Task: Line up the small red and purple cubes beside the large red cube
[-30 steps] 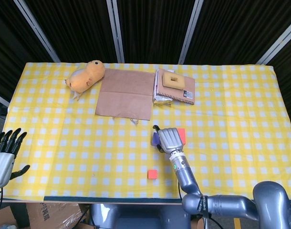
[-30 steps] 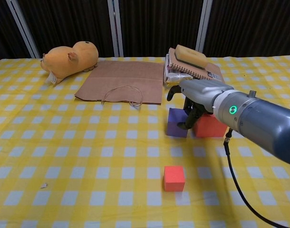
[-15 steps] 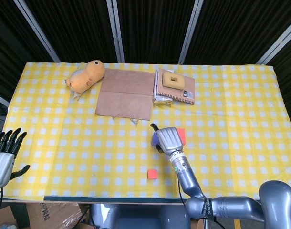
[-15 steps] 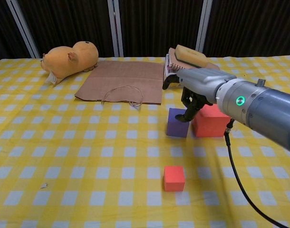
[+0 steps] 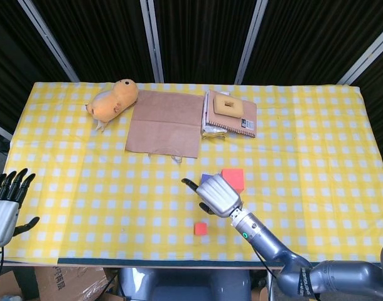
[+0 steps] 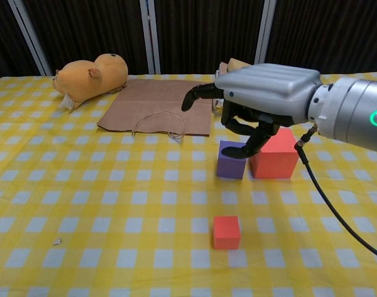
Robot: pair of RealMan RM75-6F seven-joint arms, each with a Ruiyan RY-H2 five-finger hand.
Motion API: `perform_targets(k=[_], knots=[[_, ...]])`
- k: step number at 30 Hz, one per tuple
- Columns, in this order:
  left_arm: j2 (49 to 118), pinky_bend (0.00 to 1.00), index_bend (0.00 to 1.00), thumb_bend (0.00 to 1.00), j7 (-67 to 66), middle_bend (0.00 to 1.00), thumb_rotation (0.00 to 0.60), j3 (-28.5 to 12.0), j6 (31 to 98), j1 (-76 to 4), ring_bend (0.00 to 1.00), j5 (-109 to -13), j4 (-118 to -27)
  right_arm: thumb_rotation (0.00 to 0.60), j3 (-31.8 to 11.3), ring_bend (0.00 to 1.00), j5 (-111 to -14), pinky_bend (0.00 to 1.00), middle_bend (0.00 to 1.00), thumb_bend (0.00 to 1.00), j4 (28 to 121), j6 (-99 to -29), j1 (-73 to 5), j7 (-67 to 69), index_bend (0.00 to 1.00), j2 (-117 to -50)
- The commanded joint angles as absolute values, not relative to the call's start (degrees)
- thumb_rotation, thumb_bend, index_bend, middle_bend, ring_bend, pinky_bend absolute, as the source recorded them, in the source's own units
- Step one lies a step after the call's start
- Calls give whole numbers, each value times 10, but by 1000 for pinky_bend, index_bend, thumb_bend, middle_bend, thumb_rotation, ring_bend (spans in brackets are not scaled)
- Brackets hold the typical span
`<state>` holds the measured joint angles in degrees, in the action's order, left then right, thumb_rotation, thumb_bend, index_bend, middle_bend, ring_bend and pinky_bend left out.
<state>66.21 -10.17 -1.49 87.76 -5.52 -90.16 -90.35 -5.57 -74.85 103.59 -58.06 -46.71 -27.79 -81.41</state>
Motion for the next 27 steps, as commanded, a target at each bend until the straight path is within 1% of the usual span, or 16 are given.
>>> perform_targets(k=[1,4,10,18,22,27], knots=[[662,0,0,20,-102,0,600,-15,878,-55,0,-902,-904,600,17,912,-921,797,862,385,1005,-551,-469,-192,197,-761],[662,0,0,20,-102,0,600,-15,878,-55,0,-902,-904,600,37,912,-968,798,862,386,984,-557,-470,-174,197,-763],[662,0,0,20,-102,0,600,-15,878,-55,0,-902,-904,600,55,912,-995,797,862,386,943,-546,-467,-180,197,-788],[662,0,0,20,-102,0,600,-15,878,-55,0,-902,-904,600,68,912,-1026,797,862,386,893,-539,-465,-213,198,-815],[662,0,0,20,-102,0,600,-15,878,-55,0,-902,-904,600,71,912,-1033,798,862,385,885,-540,-464,-211,233,-821],[662,0,0,20,-102,0,600,-15,878,-55,0,-902,-904,600,70,912,-1036,797,862,385,877,-544,-460,-206,235,-832]])
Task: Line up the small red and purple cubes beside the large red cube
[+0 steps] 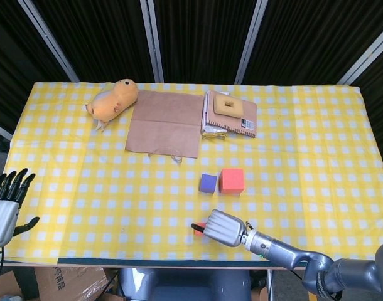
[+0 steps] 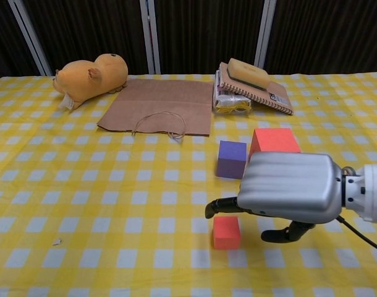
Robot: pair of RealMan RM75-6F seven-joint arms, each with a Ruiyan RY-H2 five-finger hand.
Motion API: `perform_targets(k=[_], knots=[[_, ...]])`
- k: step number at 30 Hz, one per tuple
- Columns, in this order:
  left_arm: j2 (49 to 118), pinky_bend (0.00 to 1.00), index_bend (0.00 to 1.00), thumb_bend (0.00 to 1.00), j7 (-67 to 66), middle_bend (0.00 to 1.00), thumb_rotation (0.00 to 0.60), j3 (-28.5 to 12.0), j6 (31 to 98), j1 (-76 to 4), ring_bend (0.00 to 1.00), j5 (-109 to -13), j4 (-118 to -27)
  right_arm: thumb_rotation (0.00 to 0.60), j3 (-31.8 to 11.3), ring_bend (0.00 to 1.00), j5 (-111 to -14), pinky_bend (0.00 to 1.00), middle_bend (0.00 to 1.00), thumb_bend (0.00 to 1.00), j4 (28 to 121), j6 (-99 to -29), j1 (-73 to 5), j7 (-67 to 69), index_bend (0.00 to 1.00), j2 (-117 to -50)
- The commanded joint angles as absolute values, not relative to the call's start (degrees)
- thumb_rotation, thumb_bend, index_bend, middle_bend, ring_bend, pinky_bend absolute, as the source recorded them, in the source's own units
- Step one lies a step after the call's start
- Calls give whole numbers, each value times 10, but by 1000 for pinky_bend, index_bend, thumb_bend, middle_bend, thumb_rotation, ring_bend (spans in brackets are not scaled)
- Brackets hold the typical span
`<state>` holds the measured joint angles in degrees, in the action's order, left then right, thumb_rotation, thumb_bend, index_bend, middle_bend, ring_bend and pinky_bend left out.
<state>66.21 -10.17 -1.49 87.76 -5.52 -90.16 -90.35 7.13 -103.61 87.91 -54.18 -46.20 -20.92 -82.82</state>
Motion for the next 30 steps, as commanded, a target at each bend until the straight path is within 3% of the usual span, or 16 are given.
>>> perform_targets(k=[1,18,30], knots=[[662,0,0,20,-102,0,600,-15,878,-55,0,-902,-904,600,69,912,-1036,798,862,385,876,-544,-460,-206,236,-834],[662,0,0,20,-102,0,600,-15,878,-55,0,-902,-904,600,61,912,-1020,798,862,385,851,-537,-449,-210,330,-859],[662,0,0,20,-102,0,600,-15,878,-55,0,-902,-904,600,63,912,-1022,798,862,389,843,-538,-446,-203,504,-871]])
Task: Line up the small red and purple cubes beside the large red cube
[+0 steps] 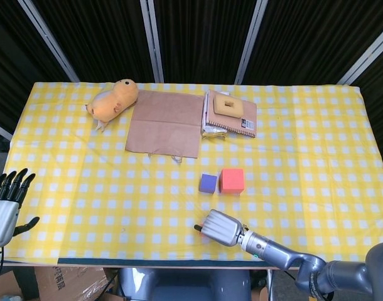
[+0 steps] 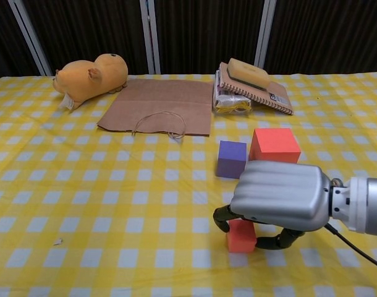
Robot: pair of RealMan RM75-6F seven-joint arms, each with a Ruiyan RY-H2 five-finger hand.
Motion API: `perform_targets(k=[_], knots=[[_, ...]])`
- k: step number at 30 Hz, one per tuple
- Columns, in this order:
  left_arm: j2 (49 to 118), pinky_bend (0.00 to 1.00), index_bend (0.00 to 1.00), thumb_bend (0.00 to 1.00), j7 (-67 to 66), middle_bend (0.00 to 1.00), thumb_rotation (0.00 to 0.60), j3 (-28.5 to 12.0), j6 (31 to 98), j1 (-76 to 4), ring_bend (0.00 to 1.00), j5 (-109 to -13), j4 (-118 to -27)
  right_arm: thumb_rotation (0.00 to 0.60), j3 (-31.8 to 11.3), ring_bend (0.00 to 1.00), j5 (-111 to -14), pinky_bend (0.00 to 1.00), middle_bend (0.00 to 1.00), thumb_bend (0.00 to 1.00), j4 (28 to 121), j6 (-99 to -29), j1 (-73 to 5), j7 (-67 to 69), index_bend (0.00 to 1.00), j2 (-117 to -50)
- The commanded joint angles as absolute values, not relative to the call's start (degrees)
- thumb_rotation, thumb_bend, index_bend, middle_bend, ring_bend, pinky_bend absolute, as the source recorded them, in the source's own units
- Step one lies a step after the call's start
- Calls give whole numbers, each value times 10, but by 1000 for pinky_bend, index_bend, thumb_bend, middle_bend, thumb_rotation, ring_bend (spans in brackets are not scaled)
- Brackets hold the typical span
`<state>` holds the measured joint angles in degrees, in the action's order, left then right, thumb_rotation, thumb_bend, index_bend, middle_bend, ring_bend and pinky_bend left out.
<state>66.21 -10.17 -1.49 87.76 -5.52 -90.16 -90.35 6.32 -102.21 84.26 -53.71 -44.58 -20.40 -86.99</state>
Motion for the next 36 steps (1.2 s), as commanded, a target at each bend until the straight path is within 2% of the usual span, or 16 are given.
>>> perform_targets(k=[1,11,18,26,36], knots=[[662,0,0,20,-102,0,600,-15,878,-55,0,-902,-904,600,62,912,-1022,798,862,390,844,-538,-446,-202,512,-871],[662,0,0,20,-102,0,600,-15,878,-55,0,-902,-904,600,44,911,-1005,798,862,392,854,-545,-442,-205,513,-863],[662,0,0,20,-102,0,600,-15,878,-55,0,-902,-904,600,4,912,-972,797,862,392,859,-543,-448,-223,513,-868],[662,0,0,20,-102,0,600,-15,878,-55,0,-902,-904,600,-67,911,-833,798,862,392,887,-518,-445,-273,513,-907],[662,0,0,20,-102,0,600,-15,878,-55,0,-902,-904,600,-105,912,-749,798,862,392,847,-517,-465,-348,513,-967]])
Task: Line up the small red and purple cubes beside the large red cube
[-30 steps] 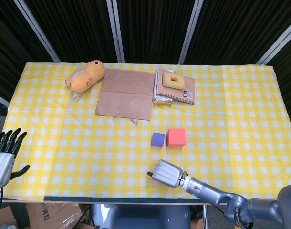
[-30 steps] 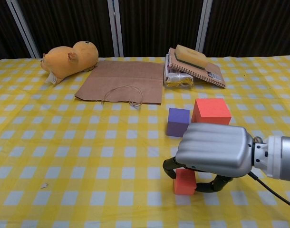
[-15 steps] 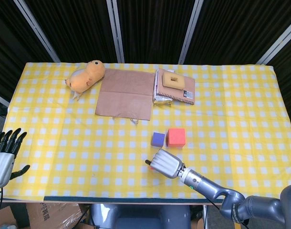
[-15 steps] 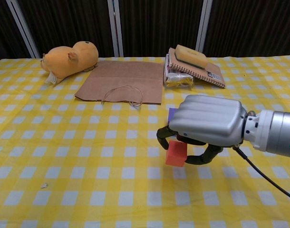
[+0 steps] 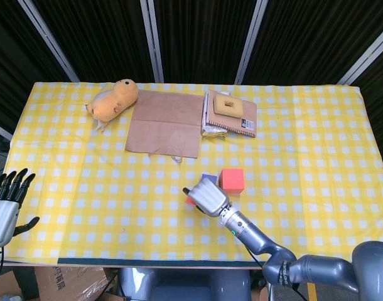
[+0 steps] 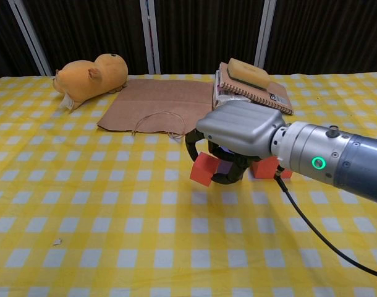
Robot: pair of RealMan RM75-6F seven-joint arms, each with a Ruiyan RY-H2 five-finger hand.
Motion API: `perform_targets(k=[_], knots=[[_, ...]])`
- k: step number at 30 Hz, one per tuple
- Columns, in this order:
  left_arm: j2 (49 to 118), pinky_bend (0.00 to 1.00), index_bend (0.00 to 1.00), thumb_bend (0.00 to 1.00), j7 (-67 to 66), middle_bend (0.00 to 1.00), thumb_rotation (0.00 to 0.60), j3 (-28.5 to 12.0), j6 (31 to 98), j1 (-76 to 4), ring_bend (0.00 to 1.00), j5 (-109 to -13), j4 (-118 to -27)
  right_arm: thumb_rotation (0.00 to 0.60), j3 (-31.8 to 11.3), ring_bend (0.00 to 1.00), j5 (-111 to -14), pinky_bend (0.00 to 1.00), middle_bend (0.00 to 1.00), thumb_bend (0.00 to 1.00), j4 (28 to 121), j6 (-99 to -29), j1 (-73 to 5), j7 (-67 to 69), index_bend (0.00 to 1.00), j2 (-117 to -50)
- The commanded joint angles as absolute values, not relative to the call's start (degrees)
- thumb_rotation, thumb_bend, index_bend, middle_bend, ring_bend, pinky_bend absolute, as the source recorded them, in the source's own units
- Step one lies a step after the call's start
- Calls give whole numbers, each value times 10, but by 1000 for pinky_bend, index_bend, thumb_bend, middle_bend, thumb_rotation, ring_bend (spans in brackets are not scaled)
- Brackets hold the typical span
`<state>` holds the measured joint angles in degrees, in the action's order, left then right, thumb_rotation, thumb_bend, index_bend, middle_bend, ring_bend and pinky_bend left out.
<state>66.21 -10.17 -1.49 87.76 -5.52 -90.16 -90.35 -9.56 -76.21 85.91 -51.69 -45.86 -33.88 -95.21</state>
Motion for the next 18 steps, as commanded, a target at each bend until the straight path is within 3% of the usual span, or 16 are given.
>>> perform_targets(k=[1,18], knots=[[662,0,0,20,-102,0,600,-15,878,-55,0,-902,-904,600,-106,912,-744,798,862,393,842,-517,-468,-351,513,-974],[662,0,0,20,-102,0,600,-15,878,-55,0,-902,-904,600,-120,911,-706,797,862,392,766,-528,-496,-377,513,-1043]])
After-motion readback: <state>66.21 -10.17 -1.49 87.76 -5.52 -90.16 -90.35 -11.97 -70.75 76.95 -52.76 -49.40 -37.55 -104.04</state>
